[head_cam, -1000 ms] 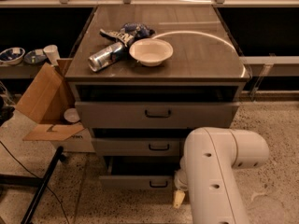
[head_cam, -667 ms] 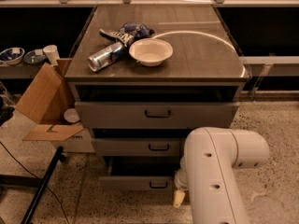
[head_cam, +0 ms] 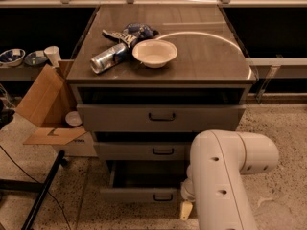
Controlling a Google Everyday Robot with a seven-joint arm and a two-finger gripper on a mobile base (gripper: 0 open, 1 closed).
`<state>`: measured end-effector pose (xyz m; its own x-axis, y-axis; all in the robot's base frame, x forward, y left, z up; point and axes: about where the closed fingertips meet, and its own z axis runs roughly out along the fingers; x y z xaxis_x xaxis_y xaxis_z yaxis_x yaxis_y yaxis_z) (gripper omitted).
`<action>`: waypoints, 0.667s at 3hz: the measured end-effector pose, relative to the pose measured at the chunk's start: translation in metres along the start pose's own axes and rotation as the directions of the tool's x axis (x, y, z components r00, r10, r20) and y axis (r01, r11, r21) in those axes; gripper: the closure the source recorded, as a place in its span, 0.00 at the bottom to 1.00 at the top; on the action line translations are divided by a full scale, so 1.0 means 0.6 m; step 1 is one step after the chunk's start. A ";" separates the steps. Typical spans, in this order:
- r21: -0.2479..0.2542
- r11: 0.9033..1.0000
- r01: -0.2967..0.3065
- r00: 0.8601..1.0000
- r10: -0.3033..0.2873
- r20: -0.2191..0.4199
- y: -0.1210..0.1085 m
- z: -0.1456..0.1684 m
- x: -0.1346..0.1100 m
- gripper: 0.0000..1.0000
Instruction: Open bottom drawer
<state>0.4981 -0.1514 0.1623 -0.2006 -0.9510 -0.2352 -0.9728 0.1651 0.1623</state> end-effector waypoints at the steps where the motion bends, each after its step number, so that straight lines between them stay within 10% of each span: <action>1: -0.025 1.000 -0.014 1.000 0.014 -0.002 0.029 0.008 0.018 0.11; 2: -0.025 1.000 -0.014 1.000 0.014 -0.002 0.030 0.000 0.016 0.28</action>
Offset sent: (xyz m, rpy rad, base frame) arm -0.0889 -0.0425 -0.0339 0.0113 0.1118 -0.0498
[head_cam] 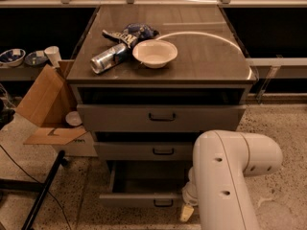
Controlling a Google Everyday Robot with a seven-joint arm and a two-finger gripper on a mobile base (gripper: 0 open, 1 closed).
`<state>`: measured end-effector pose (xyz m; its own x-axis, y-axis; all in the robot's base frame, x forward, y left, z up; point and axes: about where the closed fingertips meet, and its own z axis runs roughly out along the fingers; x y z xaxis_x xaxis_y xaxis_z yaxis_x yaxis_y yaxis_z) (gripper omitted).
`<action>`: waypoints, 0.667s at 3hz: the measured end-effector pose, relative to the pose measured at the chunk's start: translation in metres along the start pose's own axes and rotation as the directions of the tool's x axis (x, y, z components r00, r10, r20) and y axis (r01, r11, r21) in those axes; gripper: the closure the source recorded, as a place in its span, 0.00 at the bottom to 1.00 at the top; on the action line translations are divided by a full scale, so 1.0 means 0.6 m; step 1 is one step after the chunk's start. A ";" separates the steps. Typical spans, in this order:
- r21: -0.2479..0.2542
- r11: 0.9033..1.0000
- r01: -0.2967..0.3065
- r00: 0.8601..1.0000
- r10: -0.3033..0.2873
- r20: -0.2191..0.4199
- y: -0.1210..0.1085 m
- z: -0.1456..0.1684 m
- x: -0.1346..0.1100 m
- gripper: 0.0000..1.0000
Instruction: Open bottom drawer
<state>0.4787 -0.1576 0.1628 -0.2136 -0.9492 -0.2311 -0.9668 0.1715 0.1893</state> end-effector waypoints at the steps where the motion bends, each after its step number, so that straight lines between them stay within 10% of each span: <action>1: -0.018 1.000 -0.011 1.000 0.011 0.001 0.022 0.009 0.018 0.50; 2: -0.018 1.000 -0.011 1.000 0.011 0.001 0.022 0.008 0.017 0.74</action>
Offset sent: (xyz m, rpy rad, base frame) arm -0.0829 -0.0432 -0.0371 0.0201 0.0967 -0.0469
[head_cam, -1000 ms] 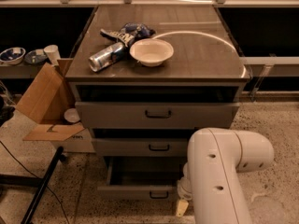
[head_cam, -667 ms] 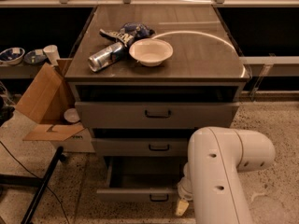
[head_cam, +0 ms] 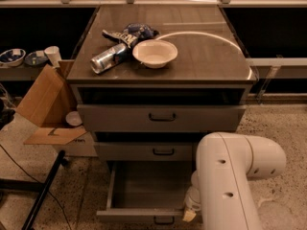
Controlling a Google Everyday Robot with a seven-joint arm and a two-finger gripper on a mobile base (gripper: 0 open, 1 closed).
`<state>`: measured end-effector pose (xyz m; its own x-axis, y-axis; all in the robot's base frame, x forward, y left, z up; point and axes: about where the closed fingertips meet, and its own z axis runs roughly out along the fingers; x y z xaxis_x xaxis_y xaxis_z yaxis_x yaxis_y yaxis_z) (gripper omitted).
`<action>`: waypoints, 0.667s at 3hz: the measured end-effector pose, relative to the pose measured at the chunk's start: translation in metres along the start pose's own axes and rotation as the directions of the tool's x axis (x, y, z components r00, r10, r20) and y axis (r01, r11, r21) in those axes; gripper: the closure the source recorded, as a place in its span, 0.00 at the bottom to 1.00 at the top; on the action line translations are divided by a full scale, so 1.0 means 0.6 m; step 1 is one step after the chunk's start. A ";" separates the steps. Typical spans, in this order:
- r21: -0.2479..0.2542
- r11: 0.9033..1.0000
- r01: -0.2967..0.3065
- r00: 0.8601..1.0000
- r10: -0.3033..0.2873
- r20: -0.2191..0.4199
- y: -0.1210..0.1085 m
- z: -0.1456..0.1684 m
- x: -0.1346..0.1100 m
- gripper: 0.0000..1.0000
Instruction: Open bottom drawer
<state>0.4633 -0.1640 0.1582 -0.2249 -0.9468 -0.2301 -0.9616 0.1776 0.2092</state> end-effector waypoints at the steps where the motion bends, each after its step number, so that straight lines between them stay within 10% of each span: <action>1: -0.021 1.000 -0.020 1.000 0.020 0.002 0.030 0.012 0.029 0.97; 2: -0.022 1.000 -0.022 1.000 0.022 0.003 0.034 0.012 0.028 1.00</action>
Offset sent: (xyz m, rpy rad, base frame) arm -0.0922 -0.0519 -0.0274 0.0140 0.0907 -0.0723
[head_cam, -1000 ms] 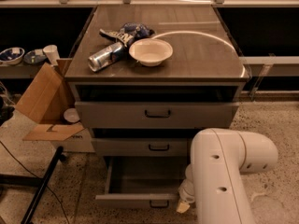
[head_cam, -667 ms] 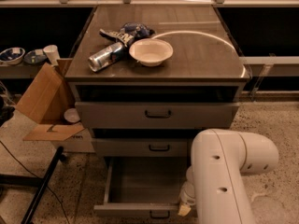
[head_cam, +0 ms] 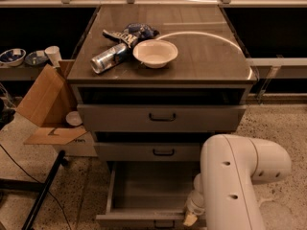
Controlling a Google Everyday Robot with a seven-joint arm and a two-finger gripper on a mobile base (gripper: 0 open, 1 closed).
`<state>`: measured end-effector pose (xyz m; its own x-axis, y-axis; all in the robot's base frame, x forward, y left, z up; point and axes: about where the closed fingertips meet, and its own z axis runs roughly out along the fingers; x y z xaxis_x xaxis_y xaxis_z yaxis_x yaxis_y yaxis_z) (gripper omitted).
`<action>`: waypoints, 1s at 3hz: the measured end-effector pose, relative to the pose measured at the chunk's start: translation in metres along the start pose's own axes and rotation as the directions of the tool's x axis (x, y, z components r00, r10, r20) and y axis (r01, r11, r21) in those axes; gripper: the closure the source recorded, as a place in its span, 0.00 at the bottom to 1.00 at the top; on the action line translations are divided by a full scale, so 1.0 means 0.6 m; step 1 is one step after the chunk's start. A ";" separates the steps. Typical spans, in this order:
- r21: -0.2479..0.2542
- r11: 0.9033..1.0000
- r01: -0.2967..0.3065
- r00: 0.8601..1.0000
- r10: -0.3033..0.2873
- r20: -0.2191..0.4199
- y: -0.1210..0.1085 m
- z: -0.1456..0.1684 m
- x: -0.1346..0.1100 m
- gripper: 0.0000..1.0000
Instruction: Open bottom drawer
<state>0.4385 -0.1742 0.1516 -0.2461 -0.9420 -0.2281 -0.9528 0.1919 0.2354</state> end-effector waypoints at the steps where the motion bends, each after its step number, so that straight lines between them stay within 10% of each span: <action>1: -0.005 1.000 -0.007 1.000 0.007 0.001 0.013 0.002 0.006 1.00; 3: -0.009 1.000 -0.011 1.000 0.011 0.002 0.026 0.005 0.008 0.59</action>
Offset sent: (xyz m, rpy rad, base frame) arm -0.0692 -0.0402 -0.0111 0.0022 0.0410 -0.0601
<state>0.4219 -0.1748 0.1517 -0.2570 -0.9394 -0.2270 -0.9484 0.2000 0.2461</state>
